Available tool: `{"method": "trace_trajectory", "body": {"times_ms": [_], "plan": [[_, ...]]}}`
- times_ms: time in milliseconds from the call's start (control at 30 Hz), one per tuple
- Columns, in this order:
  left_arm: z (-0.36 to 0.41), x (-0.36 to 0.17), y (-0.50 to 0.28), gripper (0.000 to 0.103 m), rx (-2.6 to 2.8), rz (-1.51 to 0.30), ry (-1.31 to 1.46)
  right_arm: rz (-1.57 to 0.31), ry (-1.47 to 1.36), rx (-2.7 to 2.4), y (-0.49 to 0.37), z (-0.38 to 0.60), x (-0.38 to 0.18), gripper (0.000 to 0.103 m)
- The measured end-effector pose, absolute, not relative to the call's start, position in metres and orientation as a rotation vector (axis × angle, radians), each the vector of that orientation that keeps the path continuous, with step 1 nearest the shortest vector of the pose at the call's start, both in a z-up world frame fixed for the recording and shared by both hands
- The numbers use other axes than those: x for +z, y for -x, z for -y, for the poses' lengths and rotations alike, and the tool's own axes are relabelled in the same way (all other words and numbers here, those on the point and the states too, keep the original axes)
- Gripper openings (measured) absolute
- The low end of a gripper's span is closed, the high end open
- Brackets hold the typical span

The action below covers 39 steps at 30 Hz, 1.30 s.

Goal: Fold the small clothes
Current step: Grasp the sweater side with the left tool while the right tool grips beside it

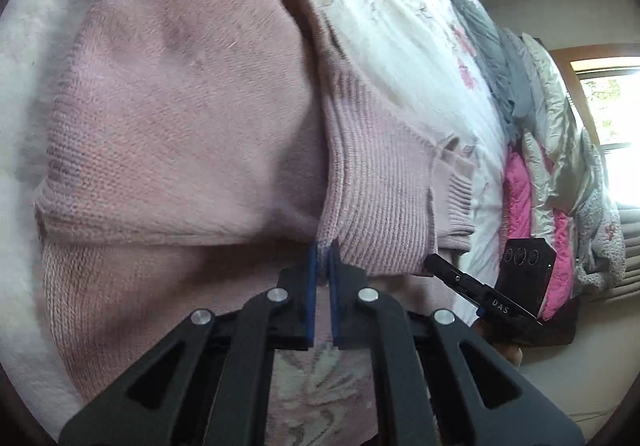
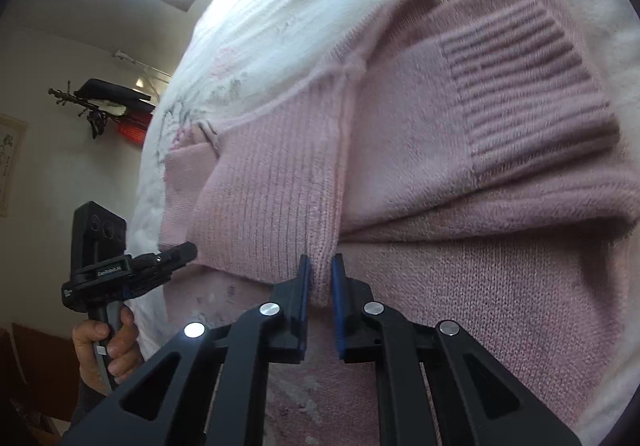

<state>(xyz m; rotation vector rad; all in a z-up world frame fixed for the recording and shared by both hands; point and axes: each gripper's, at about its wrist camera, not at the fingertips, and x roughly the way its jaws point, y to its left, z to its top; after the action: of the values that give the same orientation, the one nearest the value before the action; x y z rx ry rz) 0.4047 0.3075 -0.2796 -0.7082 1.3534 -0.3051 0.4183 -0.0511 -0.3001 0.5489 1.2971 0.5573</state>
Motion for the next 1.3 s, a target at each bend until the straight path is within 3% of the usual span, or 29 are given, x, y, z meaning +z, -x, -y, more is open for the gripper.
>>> {"method": "trace_trajectory", "body": {"times_ms": [200,300,400,567,667,700,733,767,800,833,867,1067,1300], "plan": [[-0.298,-0.274,-0.402,0.009,-0.364,-1.350,0.677,-1.248,-0.524,0.566,-0.412,0.051,-0.285,0.024],[-0.302,-0.237,-0.392,0.022,-0.310,-1.229,0.589,-1.155,-0.473,0.562,-0.408,0.058,-0.253,0.024],[-0.297,-0.223,-0.395,0.022,-0.373,-1.147,0.636,-1.123,-0.543,0.595,-0.415,0.058,-0.244,0.024],[-0.267,-0.263,-0.421,0.022,-0.451,-1.266,0.633,-1.233,-0.563,0.594,-0.425,0.040,-0.285,0.024],[-0.271,-0.292,-0.425,0.016,-0.416,-1.345,0.645,-1.263,-0.575,0.554,-0.422,0.048,-0.306,0.011],[-0.276,-0.294,-0.421,0.016,-0.421,-1.342,0.671,-1.254,-0.597,0.551,-0.420,0.054,-0.305,0.012],[-0.282,-0.291,-0.415,0.025,-0.428,-1.329,0.699,-1.243,-0.616,0.551,-0.416,0.061,-0.301,0.013],[-0.288,-0.283,-0.408,0.042,-0.440,-1.307,0.713,-1.228,-0.620,0.553,-0.410,0.068,-0.292,0.024],[-0.293,-0.273,-0.399,0.051,-0.447,-1.279,0.710,-1.208,-0.624,0.561,-0.401,0.076,-0.284,0.028],[-0.302,-0.261,-0.385,0.062,-0.450,-1.246,0.695,-1.190,-0.633,0.579,-0.390,0.084,-0.275,0.029],[-0.310,-0.250,-0.371,0.067,-0.452,-1.219,0.678,-1.175,-0.636,0.595,-0.376,0.093,-0.267,0.030],[-0.377,-0.204,-0.237,0.084,-0.466,-1.099,0.667,-1.155,-0.626,0.577,-0.246,0.168,-0.257,0.039],[-0.427,-0.249,-0.096,0.085,-0.408,-1.181,0.738,-1.265,-0.618,0.438,-0.103,0.228,-0.304,0.043]]}}
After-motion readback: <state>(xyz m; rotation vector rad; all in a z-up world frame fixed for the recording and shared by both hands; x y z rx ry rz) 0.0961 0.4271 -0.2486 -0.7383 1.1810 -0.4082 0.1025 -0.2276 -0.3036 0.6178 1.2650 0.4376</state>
